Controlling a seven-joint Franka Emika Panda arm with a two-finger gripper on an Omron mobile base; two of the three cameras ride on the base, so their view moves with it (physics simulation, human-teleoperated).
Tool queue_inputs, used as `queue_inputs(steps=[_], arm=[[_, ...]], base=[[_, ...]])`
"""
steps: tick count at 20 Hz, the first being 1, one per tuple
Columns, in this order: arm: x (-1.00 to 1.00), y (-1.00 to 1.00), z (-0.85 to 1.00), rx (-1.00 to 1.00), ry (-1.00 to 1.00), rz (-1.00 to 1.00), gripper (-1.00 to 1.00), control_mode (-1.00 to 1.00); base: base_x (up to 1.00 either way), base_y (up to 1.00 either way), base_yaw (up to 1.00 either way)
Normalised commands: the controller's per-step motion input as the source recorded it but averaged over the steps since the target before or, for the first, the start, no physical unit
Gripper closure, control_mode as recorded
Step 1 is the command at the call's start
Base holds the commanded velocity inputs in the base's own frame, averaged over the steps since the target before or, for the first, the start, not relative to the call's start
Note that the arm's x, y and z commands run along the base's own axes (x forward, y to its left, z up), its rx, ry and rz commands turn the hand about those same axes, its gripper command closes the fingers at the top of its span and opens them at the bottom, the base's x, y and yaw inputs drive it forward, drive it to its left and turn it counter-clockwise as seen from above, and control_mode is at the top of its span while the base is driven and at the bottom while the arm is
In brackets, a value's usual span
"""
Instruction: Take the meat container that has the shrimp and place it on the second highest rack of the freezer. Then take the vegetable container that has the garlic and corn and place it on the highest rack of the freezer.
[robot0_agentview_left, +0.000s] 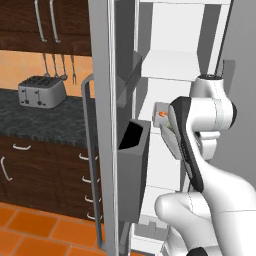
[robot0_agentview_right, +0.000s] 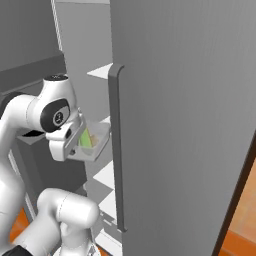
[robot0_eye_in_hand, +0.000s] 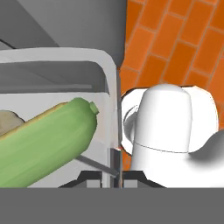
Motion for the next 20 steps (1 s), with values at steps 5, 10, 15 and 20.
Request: queue_inputs(steps=[5, 10, 15, 20], arm=[[-0.19, 0.00, 0.46, 0.00, -0.11, -0.07, 1.00, -1.00], [-0.14, 0.05, 0.52, 0.00, -0.12, -0.01, 1.00, -1.00], [-0.10, 0.11, 0.52, 0.00, -0.03, 0.00, 1.00, -1.00], [0.01, 0.04, 0.52, 0.00, -0.07, -0.05, 1.00, -1.00]], base=[[0.00, 0.00, 0.00], [0.00, 0.00, 0.00], [0.00, 0.00, 0.00], [0.00, 0.00, 0.00]])
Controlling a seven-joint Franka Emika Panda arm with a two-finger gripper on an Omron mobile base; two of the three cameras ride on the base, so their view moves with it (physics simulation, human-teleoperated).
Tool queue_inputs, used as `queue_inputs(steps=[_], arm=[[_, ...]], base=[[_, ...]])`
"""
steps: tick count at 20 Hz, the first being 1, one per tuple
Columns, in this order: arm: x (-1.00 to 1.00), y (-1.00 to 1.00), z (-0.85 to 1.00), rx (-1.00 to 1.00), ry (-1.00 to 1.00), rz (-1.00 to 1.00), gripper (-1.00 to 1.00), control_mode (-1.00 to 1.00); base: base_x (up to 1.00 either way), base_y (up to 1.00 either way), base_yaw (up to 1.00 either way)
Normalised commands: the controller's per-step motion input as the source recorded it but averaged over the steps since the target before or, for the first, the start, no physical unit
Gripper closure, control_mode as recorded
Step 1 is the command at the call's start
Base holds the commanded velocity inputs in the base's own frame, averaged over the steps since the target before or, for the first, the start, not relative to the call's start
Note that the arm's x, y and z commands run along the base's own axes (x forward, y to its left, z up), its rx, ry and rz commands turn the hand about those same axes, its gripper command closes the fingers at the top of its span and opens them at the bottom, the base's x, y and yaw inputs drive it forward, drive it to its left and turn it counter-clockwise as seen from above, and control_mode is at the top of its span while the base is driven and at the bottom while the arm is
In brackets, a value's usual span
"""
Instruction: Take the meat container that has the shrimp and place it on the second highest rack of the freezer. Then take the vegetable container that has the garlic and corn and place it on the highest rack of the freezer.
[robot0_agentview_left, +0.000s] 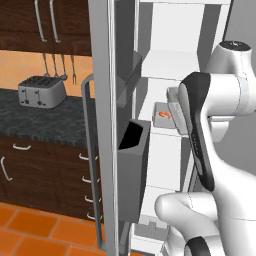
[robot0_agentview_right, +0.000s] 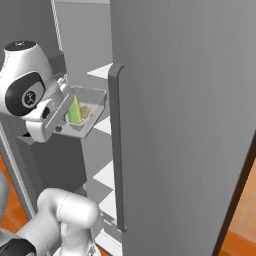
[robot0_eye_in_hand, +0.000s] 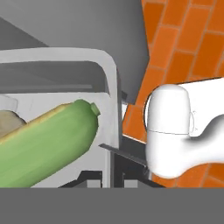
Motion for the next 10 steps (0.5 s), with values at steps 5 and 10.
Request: queue_inputs(steps=[5, 10], arm=[[0.09, 0.04, 0.21, 0.00, -0.18, -0.09, 1.00, -1.00], [0.23, 0.12, 0.24, 0.00, -0.18, -0.05, 1.00, -1.00]], base=[[0.00, 0.00, 0.00], [0.00, 0.00, 0.00]])
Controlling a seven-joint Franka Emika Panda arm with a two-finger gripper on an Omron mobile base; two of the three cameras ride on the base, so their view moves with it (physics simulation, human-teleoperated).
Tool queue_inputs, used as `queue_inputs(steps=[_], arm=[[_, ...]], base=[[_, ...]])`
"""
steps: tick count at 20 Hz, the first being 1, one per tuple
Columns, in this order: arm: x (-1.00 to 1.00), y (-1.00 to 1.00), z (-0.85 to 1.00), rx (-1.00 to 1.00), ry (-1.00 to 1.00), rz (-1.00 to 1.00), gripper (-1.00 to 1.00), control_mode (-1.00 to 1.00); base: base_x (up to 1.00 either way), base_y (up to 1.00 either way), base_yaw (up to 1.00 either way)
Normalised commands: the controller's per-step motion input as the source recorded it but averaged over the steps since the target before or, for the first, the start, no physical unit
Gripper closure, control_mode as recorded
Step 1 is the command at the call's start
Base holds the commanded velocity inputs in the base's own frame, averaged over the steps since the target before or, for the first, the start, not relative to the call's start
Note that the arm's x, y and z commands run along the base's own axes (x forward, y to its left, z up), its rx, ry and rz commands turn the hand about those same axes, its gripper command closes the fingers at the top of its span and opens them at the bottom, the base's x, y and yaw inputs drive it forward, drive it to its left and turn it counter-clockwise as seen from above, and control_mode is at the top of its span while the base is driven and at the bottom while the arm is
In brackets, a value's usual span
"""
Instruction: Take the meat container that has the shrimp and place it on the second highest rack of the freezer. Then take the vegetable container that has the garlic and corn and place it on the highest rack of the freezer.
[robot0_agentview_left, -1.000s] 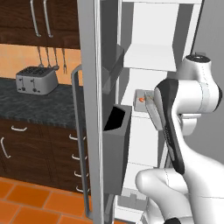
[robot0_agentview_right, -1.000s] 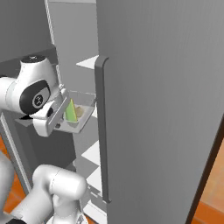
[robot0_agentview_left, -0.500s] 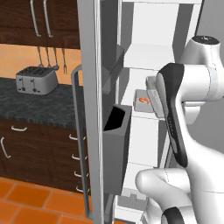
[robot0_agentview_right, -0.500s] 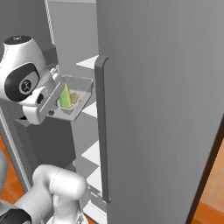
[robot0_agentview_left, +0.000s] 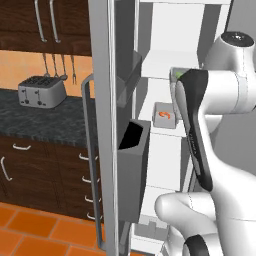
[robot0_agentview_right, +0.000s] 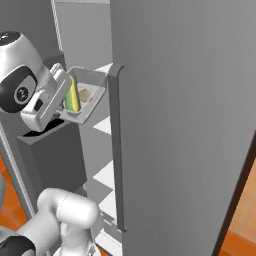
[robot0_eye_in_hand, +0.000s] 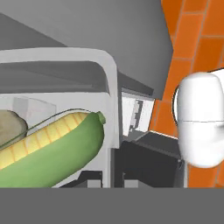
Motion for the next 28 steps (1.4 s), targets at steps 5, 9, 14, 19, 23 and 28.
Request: queue_inputs(steps=[5, 9, 14, 19, 23, 28], arm=[[0.31, 0.00, 0.25, 0.00, -0.12, -0.08, 1.00, -1.00], [0.44, 0.00, 0.27, 0.00, -0.06, -0.11, 1.00, -1.00], [0.53, 0.00, 0.23, 0.00, -0.05, -0.03, 1.00, -1.00], [0.67, -0.03, 0.01, 0.00, 0.00, 0.00, 1.00, -1.00], [0.58, -0.25, 0.00, 0.00, 0.00, 0.00, 1.00, -1.00], [0.47, -0.33, 0.00, 0.00, 0.00, 0.00, 1.00, -1.00]], base=[[0.00, 0.00, 0.00], [0.00, 0.00, 0.00], [0.00, 0.00, 0.00], [0.00, 0.00, 0.00], [0.00, 0.00, 0.00], [0.00, 0.00, 0.00]])
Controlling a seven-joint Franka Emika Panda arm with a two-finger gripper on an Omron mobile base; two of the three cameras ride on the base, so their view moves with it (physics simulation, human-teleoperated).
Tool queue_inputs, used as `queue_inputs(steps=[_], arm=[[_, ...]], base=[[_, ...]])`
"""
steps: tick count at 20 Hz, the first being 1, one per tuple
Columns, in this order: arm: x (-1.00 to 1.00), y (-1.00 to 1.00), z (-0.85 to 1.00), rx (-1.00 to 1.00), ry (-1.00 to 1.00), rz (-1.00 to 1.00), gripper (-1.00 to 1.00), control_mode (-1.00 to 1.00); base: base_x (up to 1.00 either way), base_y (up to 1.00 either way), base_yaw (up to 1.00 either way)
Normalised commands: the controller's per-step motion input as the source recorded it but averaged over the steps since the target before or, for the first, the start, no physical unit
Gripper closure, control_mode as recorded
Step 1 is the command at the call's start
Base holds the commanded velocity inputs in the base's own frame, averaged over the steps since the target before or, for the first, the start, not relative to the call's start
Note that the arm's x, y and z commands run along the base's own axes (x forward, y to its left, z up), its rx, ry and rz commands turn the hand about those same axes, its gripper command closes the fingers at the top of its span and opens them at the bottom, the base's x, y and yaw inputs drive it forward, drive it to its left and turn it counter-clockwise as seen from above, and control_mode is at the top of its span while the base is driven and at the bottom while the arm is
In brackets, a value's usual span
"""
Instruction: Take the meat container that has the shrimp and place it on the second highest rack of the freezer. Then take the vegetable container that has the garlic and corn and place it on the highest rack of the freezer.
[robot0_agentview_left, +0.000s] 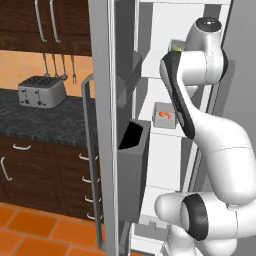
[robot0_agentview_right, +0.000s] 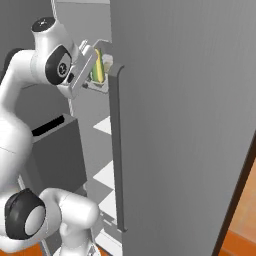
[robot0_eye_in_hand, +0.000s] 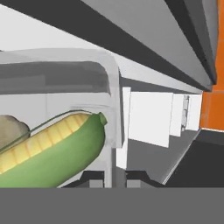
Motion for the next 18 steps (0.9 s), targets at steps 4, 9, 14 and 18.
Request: queue_inputs(steps=[4, 9, 14, 18], arm=[[0.55, -0.26, 0.00, 0.00, 0.00, -0.01, 1.00, -1.00], [0.48, -0.07, 0.00, 0.00, 0.00, -0.01, 1.00, -1.00], [0.47, 0.00, 0.00, 0.00, 0.00, 0.00, 1.00, -1.00], [0.59, 0.00, 0.00, 0.00, 0.00, 0.00, 1.00, -1.00]], base=[[0.00, 0.00, 0.00], [0.00, 0.00, 0.00], [0.00, 0.00, 0.00], [0.00, 0.00, 0.00]])
